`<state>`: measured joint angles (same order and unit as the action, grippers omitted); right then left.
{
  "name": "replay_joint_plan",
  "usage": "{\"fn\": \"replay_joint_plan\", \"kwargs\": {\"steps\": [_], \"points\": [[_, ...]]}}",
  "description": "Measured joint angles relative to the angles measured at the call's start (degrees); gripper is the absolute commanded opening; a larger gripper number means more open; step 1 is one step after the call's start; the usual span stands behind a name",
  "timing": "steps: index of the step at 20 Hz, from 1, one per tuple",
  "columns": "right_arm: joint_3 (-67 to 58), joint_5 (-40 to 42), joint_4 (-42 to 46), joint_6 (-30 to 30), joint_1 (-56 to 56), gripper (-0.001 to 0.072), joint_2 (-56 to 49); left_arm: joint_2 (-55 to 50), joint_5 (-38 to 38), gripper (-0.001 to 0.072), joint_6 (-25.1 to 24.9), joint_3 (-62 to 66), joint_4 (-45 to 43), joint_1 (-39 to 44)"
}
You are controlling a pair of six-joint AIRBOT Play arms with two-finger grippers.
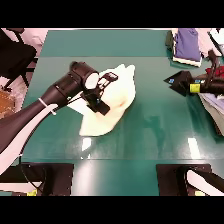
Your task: Fold the shirts.
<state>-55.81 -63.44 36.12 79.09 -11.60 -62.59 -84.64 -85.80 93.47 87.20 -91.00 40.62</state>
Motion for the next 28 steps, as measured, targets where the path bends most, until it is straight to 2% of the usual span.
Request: {"fn": "replay_joint_plan", "kwargs": {"steps": [4, 9, 14, 20, 28], "points": [[-0.37, 5.01, -3.45, -2.45, 1.95, 0.0582, -7.63, 5.01, -4.44, 0.0021, -0.55, -4.31, -7.15, -2.58], [-14.23, 9.09, -4.63, -3.21, 9.16, 0.058, -24.24, 13.09, -6.12, 0.0022, -0.81, -13.9, -11.08, -8.52], [-28.5, 9.6, -4.48, -1.29, 15.96, 0.0561, -40.7, 18.53, -5.22, 0.0022, -1.46, -20.33, -12.09, -13.42], [-42.6, 1.14, -0.55, 3.26, 20.44, 0.0557, -53.27, 20.33, -2.64, 0.0022, -2.25, -21.99, -12.02, -18.14], [-50.73, -12.9, 6.82, 6.05, 23.19, 0.0557, -56.89, 20.59, -0.63, 0.0022, -2.43, -22.25, -11.69, -19.26]]}}
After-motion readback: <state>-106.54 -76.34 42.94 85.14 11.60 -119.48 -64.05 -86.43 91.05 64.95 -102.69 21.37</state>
